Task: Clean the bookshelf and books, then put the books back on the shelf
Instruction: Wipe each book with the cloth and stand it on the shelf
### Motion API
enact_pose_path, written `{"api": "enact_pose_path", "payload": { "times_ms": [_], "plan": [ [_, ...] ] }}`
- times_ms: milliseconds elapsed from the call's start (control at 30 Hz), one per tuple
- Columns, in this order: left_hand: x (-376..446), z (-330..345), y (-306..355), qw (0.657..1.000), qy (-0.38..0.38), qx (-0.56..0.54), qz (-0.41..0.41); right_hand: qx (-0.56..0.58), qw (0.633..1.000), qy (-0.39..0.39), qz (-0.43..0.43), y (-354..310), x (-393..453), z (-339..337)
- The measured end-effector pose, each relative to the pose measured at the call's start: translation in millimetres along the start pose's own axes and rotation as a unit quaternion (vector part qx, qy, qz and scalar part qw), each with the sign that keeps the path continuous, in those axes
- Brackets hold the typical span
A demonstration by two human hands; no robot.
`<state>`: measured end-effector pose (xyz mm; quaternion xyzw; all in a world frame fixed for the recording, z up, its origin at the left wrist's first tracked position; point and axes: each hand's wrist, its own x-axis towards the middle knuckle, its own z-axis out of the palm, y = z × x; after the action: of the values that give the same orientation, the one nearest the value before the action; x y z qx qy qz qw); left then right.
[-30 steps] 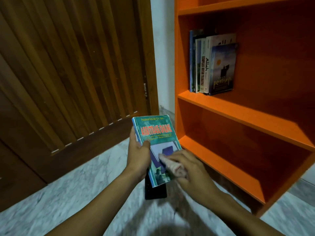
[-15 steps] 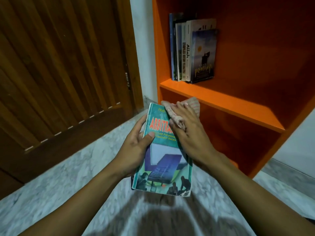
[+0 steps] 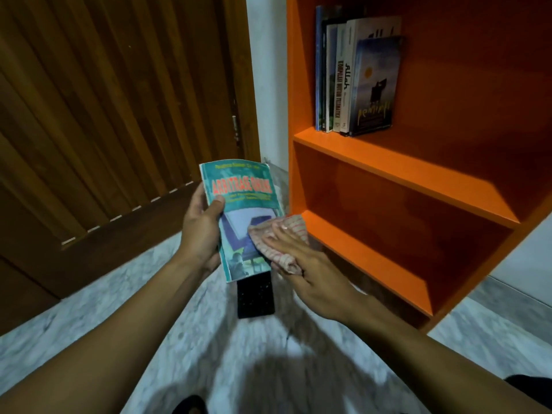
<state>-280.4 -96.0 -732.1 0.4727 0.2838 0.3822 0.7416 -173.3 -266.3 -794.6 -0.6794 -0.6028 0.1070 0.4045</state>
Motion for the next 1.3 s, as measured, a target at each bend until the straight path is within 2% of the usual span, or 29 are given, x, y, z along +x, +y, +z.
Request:
{"api": "enact_pose_path", "payload": {
  "times_ms": [133, 233, 333, 433, 600, 700, 800, 933, 1000, 1133, 1300],
  "plan": [
    [9.1, -15.6, 12.3, 0.998, 0.06, 0.015, 0.0, 0.004, 0.999, -0.03, -0.026, -8.1, -6.5, -0.8],
    [13.4, -26.3, 16.7, 0.994, 0.09, 0.055, -0.028, 0.037, 0.999, -0.012, 0.002, -17.3, -6.5, -7.9],
    [11.1, -26.9, 13.3, 0.993, 0.087, 0.082, -0.017, 0.087, 0.988, 0.104, 0.071, -17.0, 2.4, -17.4],
    [2.3, -15.2, 9.2, 0.993, 0.058, 0.101, -0.004, 0.202, 0.947, 0.222, 0.114, -21.4, 17.2, -28.5],
    [-9.8, 11.3, 10.7, 0.992, -0.021, 0.126, 0.009, 0.173, 0.898, 0.374, 0.157, -26.0, 48.7, -57.7],
    [-13.1, 18.2, 13.2, 0.977, -0.051, 0.198, 0.062, 0.176, 0.873, 0.415, 0.185, -27.0, 57.5, -79.7],
    [-19.9, 24.5, 9.3, 0.971, -0.079, 0.215, 0.065, 0.179, 0.891, 0.386, 0.16, -34.5, 59.1, -80.7],
    [-37.1, 42.3, -6.7, 0.982, -0.125, 0.141, -0.004, 0.059, 0.961, 0.231, 0.143, -37.0, 56.8, -48.4],
    [-41.2, 47.7, -12.8, 0.987, -0.123, 0.09, -0.044, 0.01, 0.979, 0.173, 0.103, -32.9, 52.8, -28.0],
    [-31.5, 43.2, -7.1, 0.993, -0.059, -0.009, -0.099, -0.019, 0.993, 0.1, 0.065, -23.7, 39.9, -0.6],
    [-8.6, 24.9, 11.6, 0.993, 0.038, -0.072, -0.084, -0.003, 0.999, -0.006, -0.033, -25.9, 16.9, 15.7]
  ]
}}
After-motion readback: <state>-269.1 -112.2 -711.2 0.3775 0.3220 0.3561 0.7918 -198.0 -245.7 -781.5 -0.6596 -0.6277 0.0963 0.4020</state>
